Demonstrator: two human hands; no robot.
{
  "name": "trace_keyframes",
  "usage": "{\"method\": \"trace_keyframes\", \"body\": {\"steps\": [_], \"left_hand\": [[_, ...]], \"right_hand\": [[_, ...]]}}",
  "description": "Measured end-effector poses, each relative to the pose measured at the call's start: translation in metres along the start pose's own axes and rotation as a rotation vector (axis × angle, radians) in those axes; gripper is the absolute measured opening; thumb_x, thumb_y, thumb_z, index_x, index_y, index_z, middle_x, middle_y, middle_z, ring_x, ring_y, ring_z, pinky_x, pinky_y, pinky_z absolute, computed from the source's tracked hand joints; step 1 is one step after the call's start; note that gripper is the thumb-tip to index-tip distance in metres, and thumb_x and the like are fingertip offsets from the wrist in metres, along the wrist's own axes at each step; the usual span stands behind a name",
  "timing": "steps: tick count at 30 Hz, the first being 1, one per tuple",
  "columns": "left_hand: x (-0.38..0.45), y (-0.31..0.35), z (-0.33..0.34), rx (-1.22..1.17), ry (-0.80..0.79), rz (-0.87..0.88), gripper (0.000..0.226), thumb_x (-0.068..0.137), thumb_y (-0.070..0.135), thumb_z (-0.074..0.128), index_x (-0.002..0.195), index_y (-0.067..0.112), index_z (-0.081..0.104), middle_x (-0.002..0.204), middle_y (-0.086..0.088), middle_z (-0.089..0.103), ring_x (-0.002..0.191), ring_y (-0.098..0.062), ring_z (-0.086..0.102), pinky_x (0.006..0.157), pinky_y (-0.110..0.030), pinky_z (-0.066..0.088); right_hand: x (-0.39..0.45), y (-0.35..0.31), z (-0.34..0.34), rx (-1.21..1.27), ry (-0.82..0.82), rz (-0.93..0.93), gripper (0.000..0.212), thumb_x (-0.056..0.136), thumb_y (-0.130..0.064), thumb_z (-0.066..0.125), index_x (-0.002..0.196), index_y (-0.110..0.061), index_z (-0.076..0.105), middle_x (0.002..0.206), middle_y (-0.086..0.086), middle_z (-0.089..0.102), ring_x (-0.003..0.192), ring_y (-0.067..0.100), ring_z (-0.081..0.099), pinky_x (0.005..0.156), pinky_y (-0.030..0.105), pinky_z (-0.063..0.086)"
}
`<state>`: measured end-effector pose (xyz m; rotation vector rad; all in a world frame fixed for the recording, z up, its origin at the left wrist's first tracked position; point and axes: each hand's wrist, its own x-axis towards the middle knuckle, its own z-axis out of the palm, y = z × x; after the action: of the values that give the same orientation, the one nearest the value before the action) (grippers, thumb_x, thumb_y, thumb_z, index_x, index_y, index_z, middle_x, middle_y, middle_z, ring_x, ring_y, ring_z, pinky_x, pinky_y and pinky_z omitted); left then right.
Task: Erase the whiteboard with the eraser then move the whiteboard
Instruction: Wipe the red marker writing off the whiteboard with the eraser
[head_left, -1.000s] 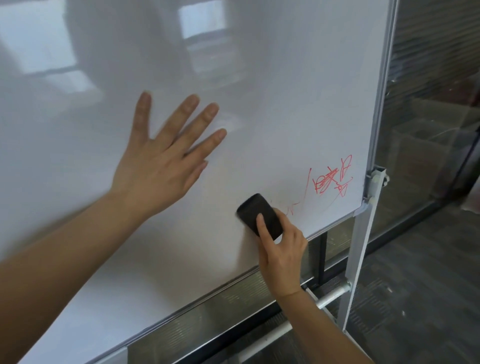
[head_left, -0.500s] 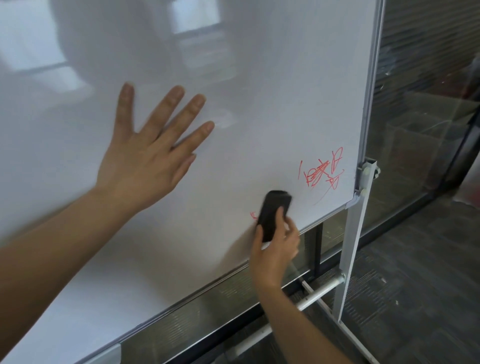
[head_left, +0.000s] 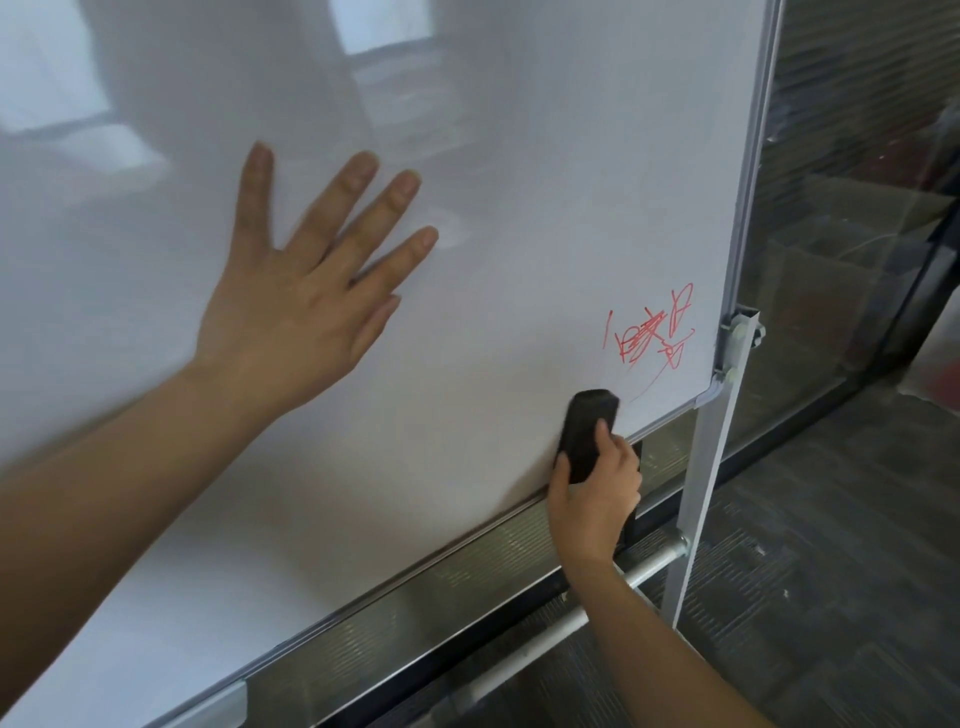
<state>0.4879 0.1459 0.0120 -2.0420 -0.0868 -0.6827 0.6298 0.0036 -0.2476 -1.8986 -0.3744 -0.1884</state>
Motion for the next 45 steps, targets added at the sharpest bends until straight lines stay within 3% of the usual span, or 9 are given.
{"method": "trace_keyframes", "body": {"steps": [6, 12, 21, 28, 31, 34, 37, 40, 45], "left_hand": [[-0.003, 0.0, 0.0, 0.014, 0.003, -0.003, 0.054, 0.106, 0.031, 0.037, 0.156, 0.019, 0.02, 0.163, -0.011, 0.011, 0.15, -0.034, 0.009, 0.107, -0.074, 0.005], [-0.002, 0.002, 0.0, 0.023, 0.028, -0.002, 0.054, 0.105, 0.032, 0.036, 0.156, 0.019, 0.021, 0.163, -0.01, 0.01, 0.15, -0.032, 0.006, 0.11, -0.066, -0.008], [0.001, 0.003, 0.004, 0.018, 0.063, 0.0, 0.052, 0.104, 0.032, 0.035, 0.154, 0.017, 0.028, 0.162, -0.011, 0.015, 0.149, -0.033, 0.011, 0.11, -0.068, -0.002], [0.002, 0.0, 0.007, -0.027, 0.046, -0.016, 0.051, 0.105, 0.031, 0.031, 0.154, 0.017, 0.027, 0.163, -0.01, 0.013, 0.15, -0.032, 0.009, 0.111, -0.067, -0.007], [0.001, 0.0, 0.007, -0.027, 0.06, -0.013, 0.051, 0.105, 0.03, 0.032, 0.154, 0.017, 0.028, 0.162, -0.011, 0.015, 0.15, -0.033, 0.011, 0.11, -0.069, -0.003], [-0.001, -0.003, 0.007, -0.016, 0.074, -0.01, 0.051, 0.105, 0.03, 0.036, 0.153, 0.016, 0.029, 0.162, -0.012, 0.016, 0.149, -0.034, 0.014, 0.11, -0.07, 0.001], [-0.001, -0.005, 0.009, -0.014, 0.073, -0.006, 0.051, 0.104, 0.029, 0.038, 0.153, 0.016, 0.029, 0.162, -0.012, 0.017, 0.149, -0.034, 0.016, 0.109, -0.072, 0.005], [-0.001, -0.003, 0.01, -0.01, 0.085, -0.005, 0.051, 0.104, 0.029, 0.039, 0.153, 0.016, 0.03, 0.161, -0.012, 0.018, 0.148, -0.034, 0.017, 0.109, -0.072, 0.006], [0.001, -0.003, 0.012, -0.017, 0.085, -0.002, 0.051, 0.104, 0.029, 0.036, 0.153, 0.016, 0.03, 0.162, -0.012, 0.017, 0.149, -0.034, 0.014, 0.11, -0.069, -0.002]], "right_hand": [[-0.018, -0.031, 0.005, 0.158, 0.013, 0.155, 0.06, 0.091, -0.022, 0.063, 0.144, -0.013, 0.037, 0.133, 0.012, 0.041, 0.119, 0.023, 0.039, 0.1, 0.039, 0.036], [-0.042, -0.061, 0.012, 0.229, 0.027, -0.147, 0.062, 0.089, -0.024, 0.067, 0.139, -0.031, 0.033, 0.134, 0.0, 0.034, 0.116, 0.001, 0.022, 0.097, 0.036, 0.033], [0.081, -0.06, -0.015, 0.155, 0.271, 0.004, 0.053, 0.093, -0.022, 0.06, 0.143, -0.014, 0.043, 0.124, 0.018, 0.047, 0.109, 0.032, 0.046, 0.092, 0.037, 0.037], [0.135, -0.047, -0.034, 0.08, 0.201, 0.295, 0.052, 0.1, -0.032, 0.046, 0.15, -0.023, 0.03, 0.134, 0.017, 0.044, 0.121, 0.032, 0.04, 0.098, 0.032, 0.019], [0.14, -0.056, -0.042, 0.099, 0.162, 0.387, 0.053, 0.101, -0.033, 0.043, 0.151, -0.025, 0.027, 0.136, 0.017, 0.041, 0.121, 0.033, 0.041, 0.098, 0.034, 0.023], [0.135, -0.084, -0.041, 0.192, 0.17, 0.27, 0.054, 0.099, -0.034, 0.048, 0.149, -0.025, 0.031, 0.132, 0.017, 0.042, 0.117, 0.035, 0.045, 0.1, 0.039, 0.034], [0.124, -0.108, -0.032, 0.288, 0.22, 0.085, 0.055, 0.096, -0.034, 0.055, 0.147, -0.027, 0.036, 0.125, 0.011, 0.042, 0.114, 0.026, 0.043, 0.097, 0.031, 0.033], [0.118, -0.104, -0.025, 0.284, 0.244, 0.092, 0.055, 0.096, -0.036, 0.054, 0.147, -0.029, 0.036, 0.125, 0.01, 0.043, 0.114, 0.024, 0.043, 0.099, 0.03, 0.031], [0.099, -0.062, -0.015, 0.28, 0.188, 0.431, 0.055, 0.097, -0.038, 0.052, 0.148, -0.027, 0.035, 0.125, 0.016, 0.044, 0.109, 0.035, 0.05, 0.099, 0.042, 0.041]]}}
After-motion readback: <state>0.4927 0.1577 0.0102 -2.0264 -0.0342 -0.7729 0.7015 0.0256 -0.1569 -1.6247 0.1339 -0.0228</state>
